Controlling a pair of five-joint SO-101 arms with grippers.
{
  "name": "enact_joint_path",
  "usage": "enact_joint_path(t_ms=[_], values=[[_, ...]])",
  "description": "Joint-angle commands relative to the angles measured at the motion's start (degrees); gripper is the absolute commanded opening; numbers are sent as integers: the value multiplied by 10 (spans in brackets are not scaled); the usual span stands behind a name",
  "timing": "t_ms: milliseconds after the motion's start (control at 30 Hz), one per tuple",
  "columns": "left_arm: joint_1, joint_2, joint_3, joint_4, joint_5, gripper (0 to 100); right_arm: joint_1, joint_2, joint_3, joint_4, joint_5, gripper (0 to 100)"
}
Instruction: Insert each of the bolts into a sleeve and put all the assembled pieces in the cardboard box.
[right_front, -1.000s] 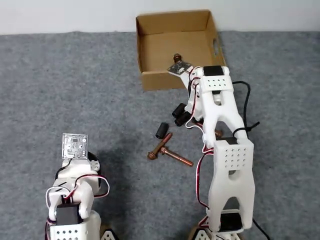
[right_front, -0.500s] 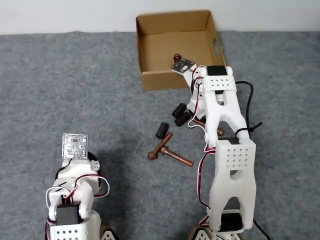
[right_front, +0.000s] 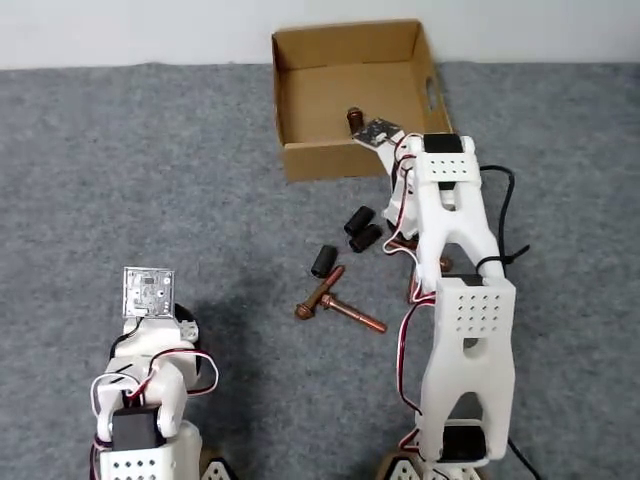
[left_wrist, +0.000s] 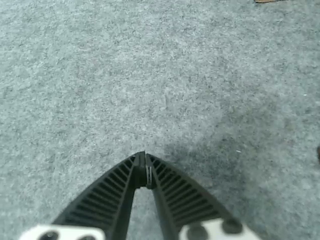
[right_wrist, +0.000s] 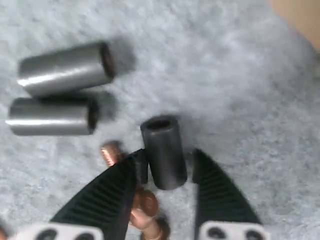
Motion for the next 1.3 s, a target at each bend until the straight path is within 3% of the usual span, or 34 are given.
enact_joint_path(t_ms=[0,300,433,700,1067,1267], values=[[-2,-1,-3,0,-5,6,-6,-2,-4,1,4,7],[-2,-1,-3,0,-5,6,-42,-55,-47,114,-13,9],[-2,-1,-3,0,-5,6,-34,-102,-69,182,-87,9],[2,-1,-3,1,-5,7,-10,-282,-34,182,-260,9],[17,-1,-3,3,-5,8,9,-672,309,174,-412,8],[21,-1,-3,3,-5,8,58,-896,520,86,-513,8]])
